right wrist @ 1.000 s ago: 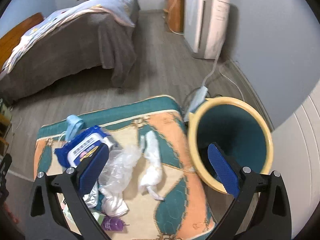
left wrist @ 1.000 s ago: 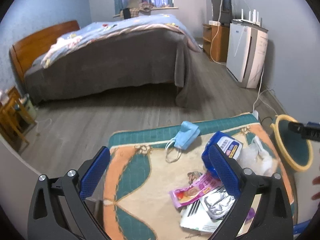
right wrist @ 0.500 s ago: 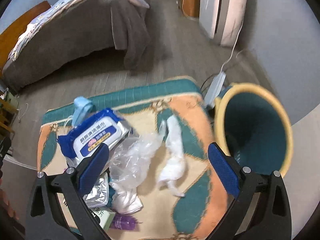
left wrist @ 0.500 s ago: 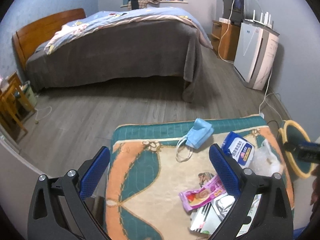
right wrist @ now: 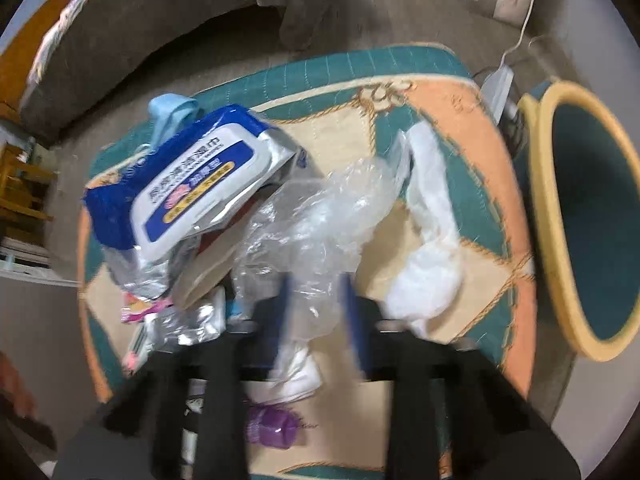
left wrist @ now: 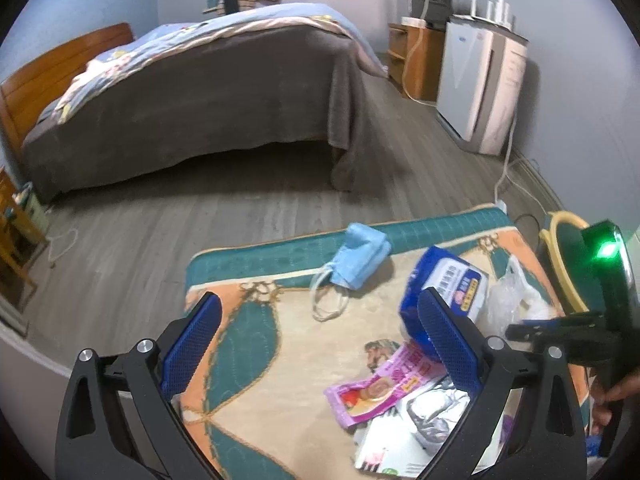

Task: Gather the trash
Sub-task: 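Grasp the blue wet-wipes pack with left gripper while right grasps clear plastic bag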

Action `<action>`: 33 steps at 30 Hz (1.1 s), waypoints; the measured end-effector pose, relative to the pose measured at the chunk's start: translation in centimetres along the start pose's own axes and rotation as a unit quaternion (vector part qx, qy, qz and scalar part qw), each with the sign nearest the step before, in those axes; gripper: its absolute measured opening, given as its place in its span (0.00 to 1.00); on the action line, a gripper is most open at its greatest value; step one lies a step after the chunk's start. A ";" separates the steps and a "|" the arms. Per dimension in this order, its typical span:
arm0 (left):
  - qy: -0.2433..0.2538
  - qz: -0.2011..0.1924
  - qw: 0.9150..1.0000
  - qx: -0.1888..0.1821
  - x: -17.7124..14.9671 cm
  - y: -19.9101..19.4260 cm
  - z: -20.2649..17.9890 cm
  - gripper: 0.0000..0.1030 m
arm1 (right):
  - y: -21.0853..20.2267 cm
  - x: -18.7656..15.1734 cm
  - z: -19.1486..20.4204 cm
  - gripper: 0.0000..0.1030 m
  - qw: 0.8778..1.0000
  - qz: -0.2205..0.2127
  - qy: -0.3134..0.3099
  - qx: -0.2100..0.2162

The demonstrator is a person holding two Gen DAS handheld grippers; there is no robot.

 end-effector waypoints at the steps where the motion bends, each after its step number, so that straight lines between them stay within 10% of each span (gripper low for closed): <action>1: 0.005 0.001 1.000 -0.003 0.0 0.2 -0.5 0.95 | -0.5 0.0 0.0 0.12 1.000 -0.007 -0.008 -0.003; 11: 0.059 0.038 0.997 -0.044 0.4 4.7 -6.2 0.95 | -7.4 2.9 -2.3 0.09 0.992 -0.116 -0.032 -0.023; 26: 0.135 0.132 0.979 -0.076 -2.6 11.7 -11.1 0.95 | -6.7 3.9 -6.0 0.09 0.995 -0.100 -0.013 -0.006; 33: 0.148 0.146 0.973 -0.106 -3.5 11.2 -11.6 0.71 | -6.9 3.8 -5.7 0.09 0.994 -0.103 -0.025 -0.007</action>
Point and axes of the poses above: each gripper's, at about its wrist camera, not at the fingertips, and y roughly the way its jaws point, z to its left, x to its top, the point moved 8 cm from there along y, roughly the way its jaws point, and after that the axes turned 6 degrees about -x, right-handed, at the moved point
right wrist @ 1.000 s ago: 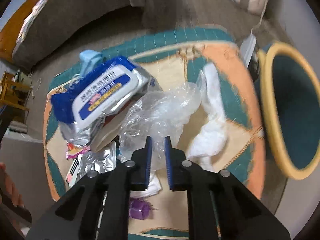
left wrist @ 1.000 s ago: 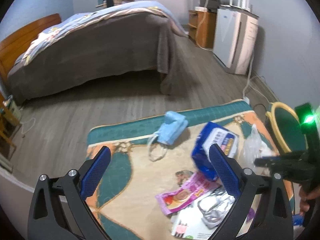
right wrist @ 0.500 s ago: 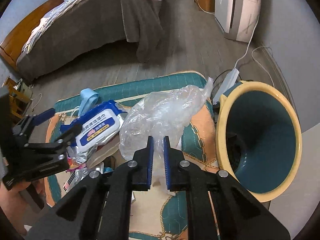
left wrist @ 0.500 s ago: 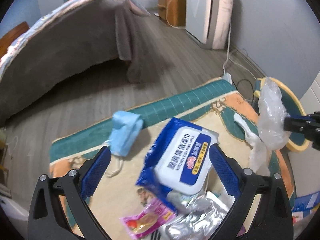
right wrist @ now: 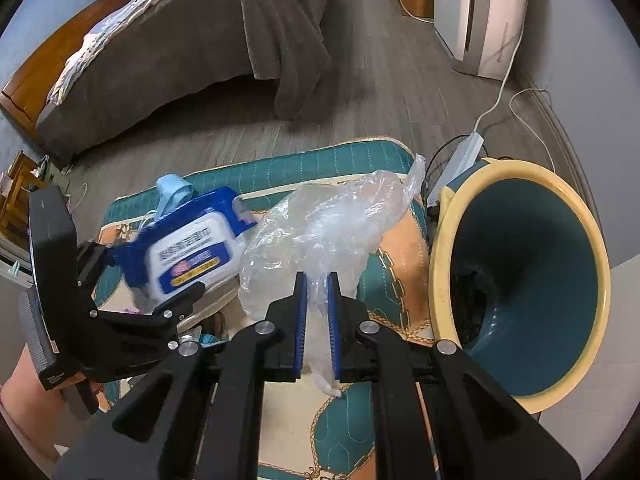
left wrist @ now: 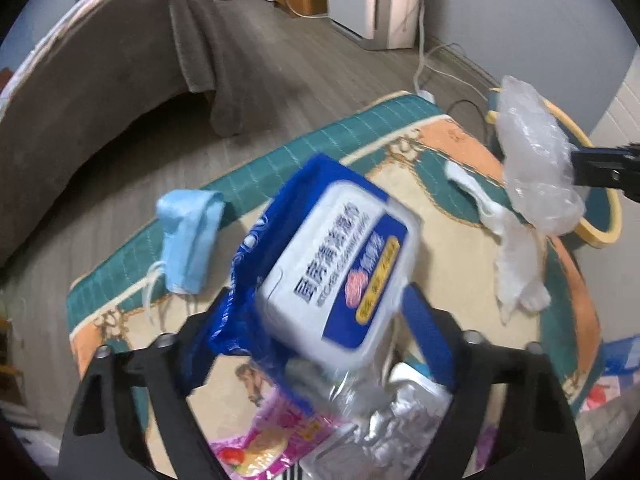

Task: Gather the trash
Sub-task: 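Grasp the blue wet-wipes pack with left gripper while right grasps clear plastic bag, then carry the clear plastic bag over the bin and open the right gripper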

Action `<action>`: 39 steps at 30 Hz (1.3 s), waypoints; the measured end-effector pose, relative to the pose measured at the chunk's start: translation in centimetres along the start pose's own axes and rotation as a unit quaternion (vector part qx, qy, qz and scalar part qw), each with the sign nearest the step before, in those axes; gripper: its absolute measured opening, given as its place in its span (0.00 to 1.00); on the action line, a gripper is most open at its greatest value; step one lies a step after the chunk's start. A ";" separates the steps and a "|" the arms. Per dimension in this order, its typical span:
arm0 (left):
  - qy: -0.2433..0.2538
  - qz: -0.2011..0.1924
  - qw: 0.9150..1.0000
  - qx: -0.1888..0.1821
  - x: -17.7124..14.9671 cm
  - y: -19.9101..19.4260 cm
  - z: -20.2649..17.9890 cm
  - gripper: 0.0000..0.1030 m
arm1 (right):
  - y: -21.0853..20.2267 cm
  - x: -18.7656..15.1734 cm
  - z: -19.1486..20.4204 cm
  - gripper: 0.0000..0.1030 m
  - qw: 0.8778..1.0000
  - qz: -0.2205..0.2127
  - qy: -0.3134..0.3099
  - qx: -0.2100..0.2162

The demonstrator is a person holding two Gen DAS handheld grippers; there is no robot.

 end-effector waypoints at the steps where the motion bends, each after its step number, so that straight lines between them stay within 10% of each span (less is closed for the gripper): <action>1: 0.003 0.002 1.000 -0.002 -0.1 -0.2 -0.1 0.65 | -0.1 0.0 0.0 0.09 1.000 -0.001 -0.002 -0.001; 6: 0.002 -0.012 1.000 -0.015 -0.1 -1.6 -0.6 0.32 | -0.6 0.1 -0.1 0.09 1.000 -0.009 -0.002 -0.004; 24: 0.038 -0.089 0.995 -0.016 3.0 -7.2 -3.8 0.30 | -3.8 1.2 -2.1 0.09 0.999 -0.051 0.001 -0.018; 39: 0.062 -0.132 0.989 -0.013 7.0 -9.2 -11.2 0.30 | -5.7 1.0 -12.7 0.09 0.992 -0.071 0.067 -0.077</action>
Point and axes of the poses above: each gripper's, at about its wrist camera, not at the fingertips, and y roughly the way its jaws point, z to its left, x to its top, the point moved 8 cm from there along y, roughly the way its jaws point, and after that the axes turned 6 degrees about -x, right-handed, at the moved point
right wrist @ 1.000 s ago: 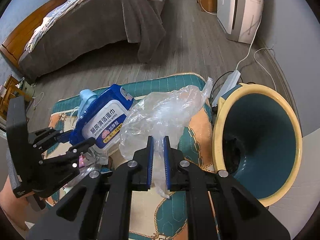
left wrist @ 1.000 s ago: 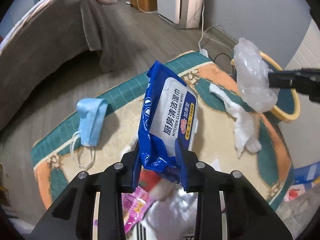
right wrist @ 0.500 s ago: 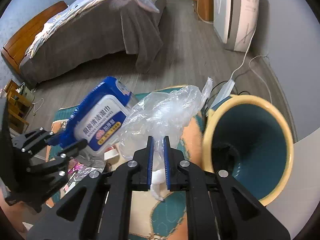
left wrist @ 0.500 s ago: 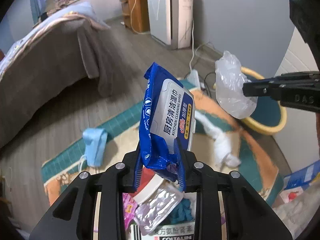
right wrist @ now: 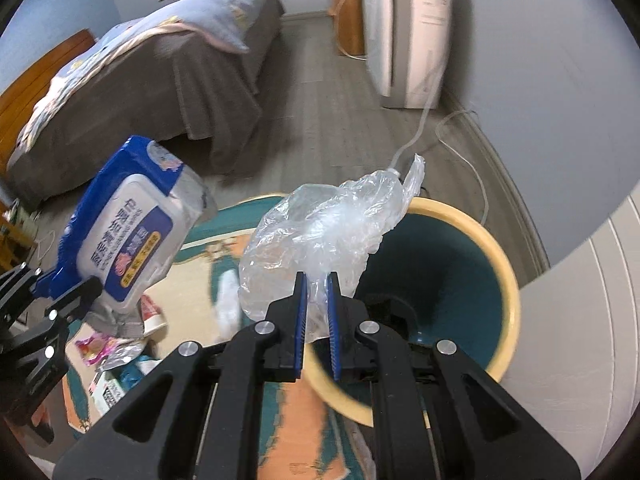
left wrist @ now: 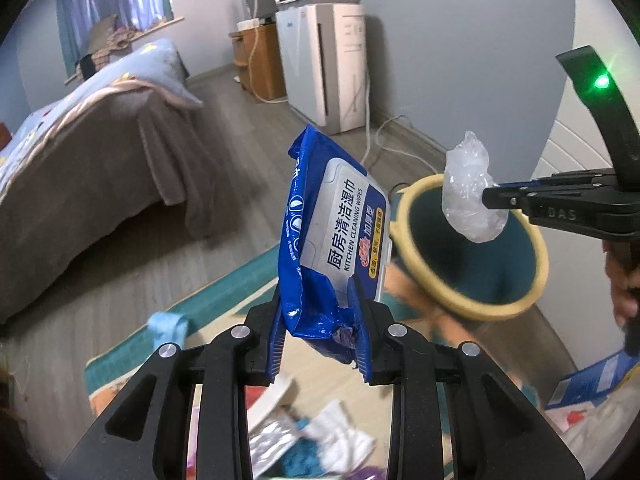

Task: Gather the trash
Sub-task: 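Carry the clear plastic bag over the bin and open the right gripper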

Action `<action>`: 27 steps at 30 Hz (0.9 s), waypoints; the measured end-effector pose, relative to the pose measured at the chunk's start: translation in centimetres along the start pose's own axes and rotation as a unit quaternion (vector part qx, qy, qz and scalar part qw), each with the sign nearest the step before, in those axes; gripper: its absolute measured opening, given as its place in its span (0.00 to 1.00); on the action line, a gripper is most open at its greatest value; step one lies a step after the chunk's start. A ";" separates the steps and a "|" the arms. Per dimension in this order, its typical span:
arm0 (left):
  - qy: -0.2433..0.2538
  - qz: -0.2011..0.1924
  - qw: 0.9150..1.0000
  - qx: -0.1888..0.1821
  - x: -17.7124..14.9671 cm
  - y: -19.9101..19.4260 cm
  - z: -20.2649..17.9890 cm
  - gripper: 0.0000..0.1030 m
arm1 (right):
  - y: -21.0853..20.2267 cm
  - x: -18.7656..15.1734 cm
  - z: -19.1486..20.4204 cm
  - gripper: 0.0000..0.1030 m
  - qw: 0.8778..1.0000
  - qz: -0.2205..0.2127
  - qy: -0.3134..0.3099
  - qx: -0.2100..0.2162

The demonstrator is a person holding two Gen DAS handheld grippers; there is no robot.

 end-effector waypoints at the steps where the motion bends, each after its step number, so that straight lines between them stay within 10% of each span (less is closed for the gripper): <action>1: 0.003 -0.001 1.000 -0.004 0.3 0.3 -0.6 0.30 | 0.1 -0.1 -0.7 0.09 1.000 0.002 0.005 -0.003; 27: 0.055 0.052 0.994 -0.075 0.3 10.1 -12.5 0.31 | 6.9 -4.9 -12.2 0.09 0.985 0.113 0.114 -0.068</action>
Point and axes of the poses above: each gripper's, at about its wrist camera, not at the fingertips, and y roughly the way its jaws point, z to its left, x to its top, the point moved 8 cm from there along y, roughly the way its jaws point, and after that the axes turned 6 degrees about -x, right-handed, at the moved point
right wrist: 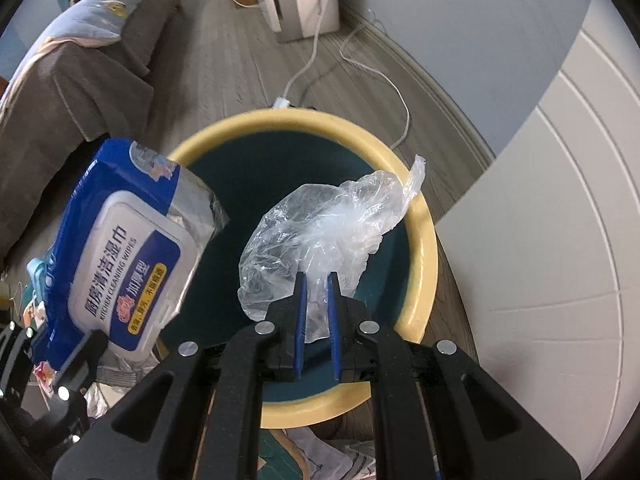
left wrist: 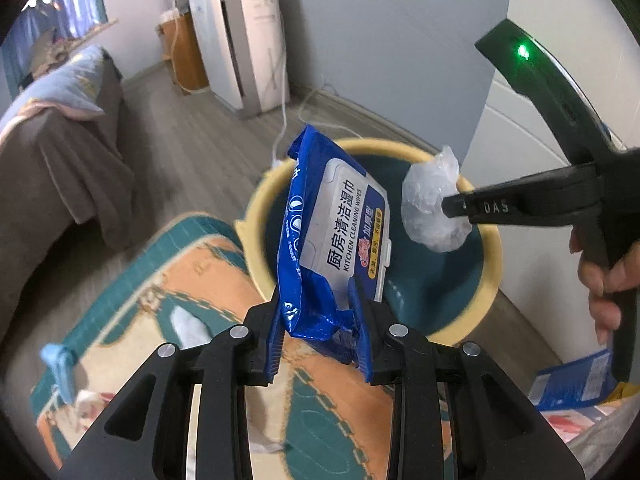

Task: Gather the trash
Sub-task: 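Carry the clear plastic bag over the bin and open the right gripper, then drop the wet-wipes pack into the bin by opening the left gripper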

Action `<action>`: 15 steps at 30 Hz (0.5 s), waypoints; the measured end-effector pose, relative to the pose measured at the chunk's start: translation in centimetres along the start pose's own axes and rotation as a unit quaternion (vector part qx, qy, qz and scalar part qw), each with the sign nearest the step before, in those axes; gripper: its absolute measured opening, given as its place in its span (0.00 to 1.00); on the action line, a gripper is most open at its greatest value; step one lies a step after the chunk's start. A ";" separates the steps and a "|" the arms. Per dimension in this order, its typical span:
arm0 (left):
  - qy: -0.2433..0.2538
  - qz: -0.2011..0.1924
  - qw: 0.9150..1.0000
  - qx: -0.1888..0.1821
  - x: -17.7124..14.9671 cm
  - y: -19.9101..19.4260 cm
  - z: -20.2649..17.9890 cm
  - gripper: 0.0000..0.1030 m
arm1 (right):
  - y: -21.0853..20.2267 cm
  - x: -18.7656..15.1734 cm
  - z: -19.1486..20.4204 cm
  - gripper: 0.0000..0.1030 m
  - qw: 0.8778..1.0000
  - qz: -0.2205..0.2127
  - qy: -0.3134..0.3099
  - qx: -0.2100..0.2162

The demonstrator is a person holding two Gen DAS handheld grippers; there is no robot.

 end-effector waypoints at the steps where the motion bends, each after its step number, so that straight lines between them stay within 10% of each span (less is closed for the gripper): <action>1: 0.000 0.003 1.000 -0.001 -0.1 0.2 0.0 0.32 | 0.1 0.0 0.0 0.10 1.000 0.001 0.002 -0.001; 6: 0.002 -0.011 1.000 0.001 0.0 -0.5 0.3 0.53 | -0.1 0.4 0.1 0.20 1.000 -0.002 0.005 -0.004; 15: -0.025 -0.045 0.998 0.029 0.1 -4.2 2.5 0.89 | -3.1 1.1 2.6 0.76 0.999 -0.037 -0.001 0.012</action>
Point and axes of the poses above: each gripper's, at about its wrist camera, not at the fingertips, and y roughly the way its jaws point, z to its left, x to its top, the point moved 8 cm from there along y, roughly the way its jaws point, and after that the axes turned 6 degrees about -x, right-handed, at the moved point
